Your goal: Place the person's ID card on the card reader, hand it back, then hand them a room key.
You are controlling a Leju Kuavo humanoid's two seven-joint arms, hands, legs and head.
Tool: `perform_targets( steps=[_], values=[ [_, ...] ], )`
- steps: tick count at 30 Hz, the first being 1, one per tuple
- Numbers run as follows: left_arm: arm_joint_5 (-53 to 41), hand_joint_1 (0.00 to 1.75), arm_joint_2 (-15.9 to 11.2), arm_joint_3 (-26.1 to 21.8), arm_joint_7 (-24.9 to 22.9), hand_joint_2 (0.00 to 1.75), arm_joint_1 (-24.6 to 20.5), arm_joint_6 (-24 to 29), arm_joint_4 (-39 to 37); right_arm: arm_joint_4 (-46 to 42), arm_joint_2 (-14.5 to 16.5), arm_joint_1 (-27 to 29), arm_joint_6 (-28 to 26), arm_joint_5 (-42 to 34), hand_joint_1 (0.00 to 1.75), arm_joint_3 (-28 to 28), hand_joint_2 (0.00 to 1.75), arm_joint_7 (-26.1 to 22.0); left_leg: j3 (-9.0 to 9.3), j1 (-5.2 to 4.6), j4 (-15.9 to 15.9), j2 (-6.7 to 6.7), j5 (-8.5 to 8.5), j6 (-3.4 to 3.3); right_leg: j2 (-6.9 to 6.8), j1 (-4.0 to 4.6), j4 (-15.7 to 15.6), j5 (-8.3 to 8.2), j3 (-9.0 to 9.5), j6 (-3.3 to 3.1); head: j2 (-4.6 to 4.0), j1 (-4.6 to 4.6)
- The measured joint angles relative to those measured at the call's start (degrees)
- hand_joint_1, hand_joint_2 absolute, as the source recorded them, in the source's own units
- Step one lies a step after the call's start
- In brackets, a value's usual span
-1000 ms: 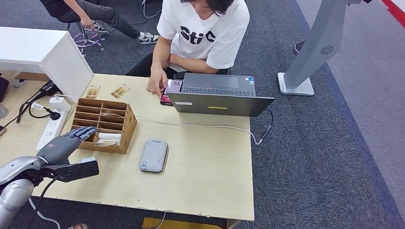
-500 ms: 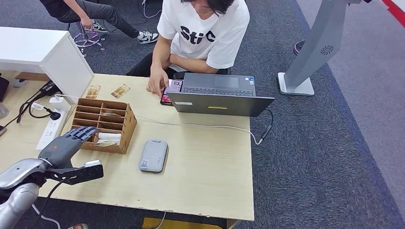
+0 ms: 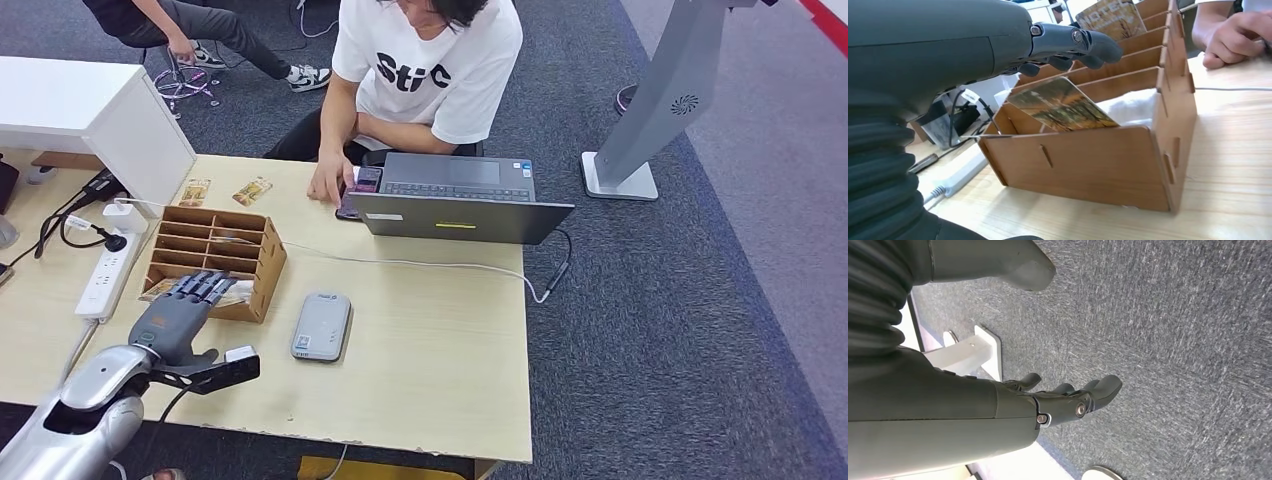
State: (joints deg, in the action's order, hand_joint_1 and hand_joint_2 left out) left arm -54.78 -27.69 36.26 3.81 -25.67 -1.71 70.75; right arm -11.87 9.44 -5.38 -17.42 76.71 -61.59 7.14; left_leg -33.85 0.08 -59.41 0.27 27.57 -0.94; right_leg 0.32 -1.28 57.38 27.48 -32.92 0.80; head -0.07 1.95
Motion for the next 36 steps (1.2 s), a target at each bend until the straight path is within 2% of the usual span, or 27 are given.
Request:
perform_targets(
  steps=[2,4,19,36],
  values=[
    [-2.15,0.0,3.68,-0.05,0.07,1.75,0.49,2.17,-3.8,0.0,0.0,0.01,-0.01,0.08,0.0,0.12,1.75,0.23,0.0,0.0,0.0,0.0,0.0,0.0,0.01,0.01,0.0,0.0,0.0,0.0,0.0,-0.01],
    [-2.64,0.0,5.45,-0.17,0.32,1.75,0.56,2.68,-5.59,0.0,0.0,0.02,-0.02,0.14,0.0,0.13,1.75,0.4,0.0,0.0,0.0,-0.01,0.0,0.0,0.0,0.03,0.0,0.0,0.0,0.0,0.0,-0.01],
    [-2.73,0.03,7.37,-1.13,0.51,1.75,0.53,2.73,-8.05,0.0,0.0,0.04,0.0,0.16,0.0,0.15,1.75,0.4,0.0,0.0,0.0,0.0,0.0,0.0,0.0,0.01,0.0,0.0,0.0,0.0,0.0,-0.01],
    [-4.08,0.06,7.78,-2.16,0.84,1.75,-0.17,2.95,-8.55,0.0,0.0,0.05,-0.02,0.08,0.0,0.15,1.75,0.53,0.0,0.0,0.0,0.0,0.0,0.0,0.0,0.02,0.0,0.0,0.0,0.0,0.0,0.0]
  ],
)
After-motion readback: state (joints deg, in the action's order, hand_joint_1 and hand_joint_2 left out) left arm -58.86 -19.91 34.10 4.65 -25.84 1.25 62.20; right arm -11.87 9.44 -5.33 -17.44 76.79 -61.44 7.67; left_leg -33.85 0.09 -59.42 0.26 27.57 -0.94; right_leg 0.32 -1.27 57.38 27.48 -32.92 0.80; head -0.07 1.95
